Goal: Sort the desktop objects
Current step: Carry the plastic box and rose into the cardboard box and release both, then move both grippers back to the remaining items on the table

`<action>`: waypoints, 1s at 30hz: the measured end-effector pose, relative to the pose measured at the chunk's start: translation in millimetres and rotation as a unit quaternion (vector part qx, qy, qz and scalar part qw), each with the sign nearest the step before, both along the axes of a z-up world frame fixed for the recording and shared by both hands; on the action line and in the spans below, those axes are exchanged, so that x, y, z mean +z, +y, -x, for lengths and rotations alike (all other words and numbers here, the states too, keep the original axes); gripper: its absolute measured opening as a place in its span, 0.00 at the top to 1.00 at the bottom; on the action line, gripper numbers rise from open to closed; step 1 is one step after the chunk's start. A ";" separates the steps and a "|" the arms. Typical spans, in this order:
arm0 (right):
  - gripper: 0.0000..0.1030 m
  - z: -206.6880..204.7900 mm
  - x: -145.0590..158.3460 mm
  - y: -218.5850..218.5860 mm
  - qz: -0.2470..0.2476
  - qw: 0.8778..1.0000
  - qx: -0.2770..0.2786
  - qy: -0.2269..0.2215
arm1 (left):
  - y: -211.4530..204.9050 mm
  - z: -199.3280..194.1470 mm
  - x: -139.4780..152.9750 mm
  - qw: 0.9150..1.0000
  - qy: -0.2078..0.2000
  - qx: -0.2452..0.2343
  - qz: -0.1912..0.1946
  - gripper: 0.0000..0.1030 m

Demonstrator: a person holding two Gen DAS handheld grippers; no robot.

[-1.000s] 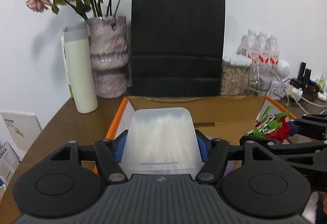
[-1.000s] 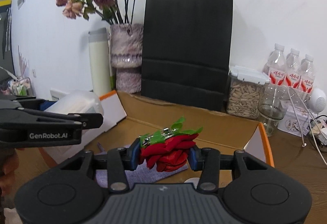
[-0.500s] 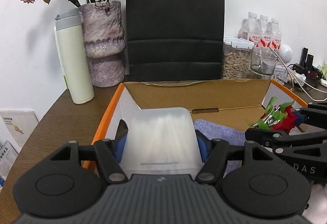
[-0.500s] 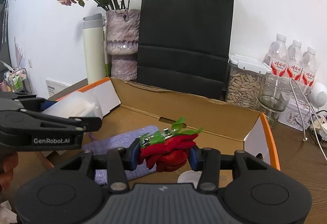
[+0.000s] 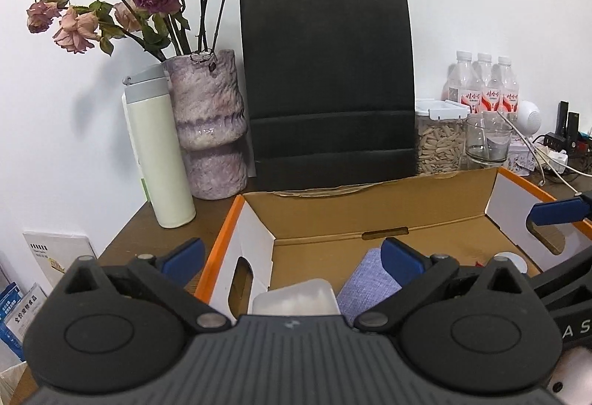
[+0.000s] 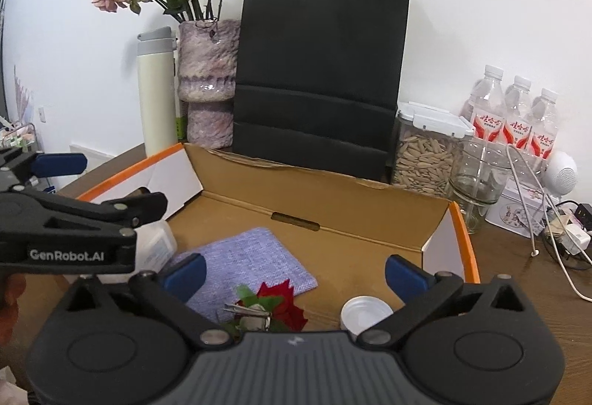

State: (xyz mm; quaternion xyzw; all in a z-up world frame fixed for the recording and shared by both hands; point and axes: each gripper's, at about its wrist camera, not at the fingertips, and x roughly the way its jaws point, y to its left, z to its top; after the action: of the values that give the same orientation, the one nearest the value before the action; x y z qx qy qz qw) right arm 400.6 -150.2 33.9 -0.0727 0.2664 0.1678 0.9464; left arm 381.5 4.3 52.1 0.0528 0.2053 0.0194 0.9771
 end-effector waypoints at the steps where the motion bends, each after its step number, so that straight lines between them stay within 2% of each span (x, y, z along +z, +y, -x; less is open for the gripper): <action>1: 0.00 0.1 0.2 -0.3 -0.001 1.000 0.000 -0.001 | 0.1 0.4 0.4 1.000 -0.001 0.000 0.001 0.00; 16: 0.00 19.1 11.4 -3.7 0.005 1.000 -0.011 -0.024 | -3.7 21.3 11.0 1.000 -0.017 -0.006 0.016 0.00; 30: 0.00 86.1 23.8 -18.1 -0.016 0.999 -0.025 -0.034 | 3.4 81.0 26.2 0.999 -0.024 -0.001 0.047 0.00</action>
State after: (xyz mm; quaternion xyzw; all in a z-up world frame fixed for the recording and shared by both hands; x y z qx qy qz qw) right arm 314.4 -168.3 57.7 -0.0564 0.2333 0.1456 0.9598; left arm 300.5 7.8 78.4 0.0069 0.1828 0.0102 0.9831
